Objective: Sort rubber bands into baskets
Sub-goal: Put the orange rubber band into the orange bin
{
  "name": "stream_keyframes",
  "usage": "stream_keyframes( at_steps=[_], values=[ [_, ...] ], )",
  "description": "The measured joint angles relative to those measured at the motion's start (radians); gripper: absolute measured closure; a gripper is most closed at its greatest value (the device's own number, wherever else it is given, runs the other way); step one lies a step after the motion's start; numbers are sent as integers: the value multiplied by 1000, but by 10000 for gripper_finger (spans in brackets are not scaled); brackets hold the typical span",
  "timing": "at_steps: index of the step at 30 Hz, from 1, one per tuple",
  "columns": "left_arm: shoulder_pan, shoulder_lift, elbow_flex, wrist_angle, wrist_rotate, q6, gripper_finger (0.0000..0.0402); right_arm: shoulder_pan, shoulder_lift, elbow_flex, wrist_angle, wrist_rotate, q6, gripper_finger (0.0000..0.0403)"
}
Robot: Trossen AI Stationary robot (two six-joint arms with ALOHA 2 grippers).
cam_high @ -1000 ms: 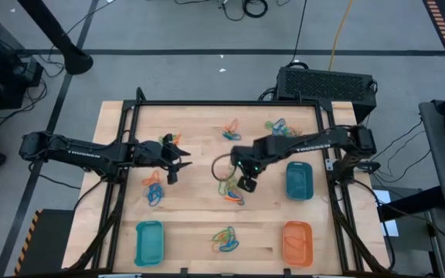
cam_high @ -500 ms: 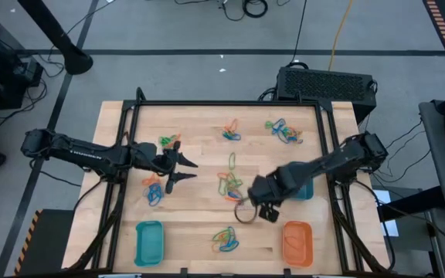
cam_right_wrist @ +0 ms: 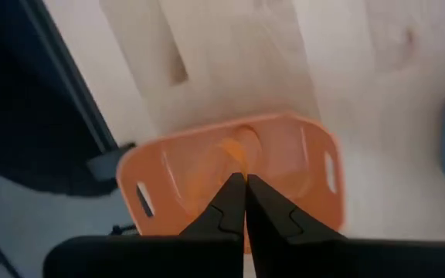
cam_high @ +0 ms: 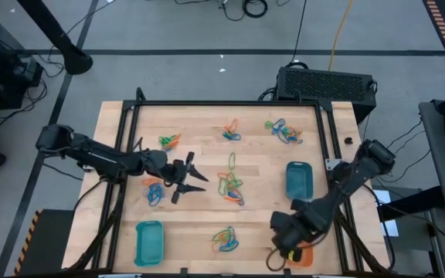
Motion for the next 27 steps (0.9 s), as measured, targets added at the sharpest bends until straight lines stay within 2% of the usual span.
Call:
stream_keyframes(
  at_steps=[4, 8, 12, 15, 22, 27],
  values=[
    [0, 27, 22, -3, 3, 13, 238, 50, -1, -11, 71, 59, 50, 403],
    [0, 29, 29, -5, 5, 14, 238, 96, 0, -64, 96, 61, 152, 403],
    [0, 29, 29, -4, 77, 14, 238, 138, 0, -119, 157, 61, 244, 403],
    [-1, 29, 29, -5, 92, 14, 238, 157, 1, -144, 190, 58, 290, 403],
    [0, 29, 29, -5, 92, 13, 238, 179, 1, -171, 164, 114, 353, 403],
    [0, 29, 29, -7, 91, 14, 238, 178, 1, -171, 134, 114, 374, 403]
  ],
)
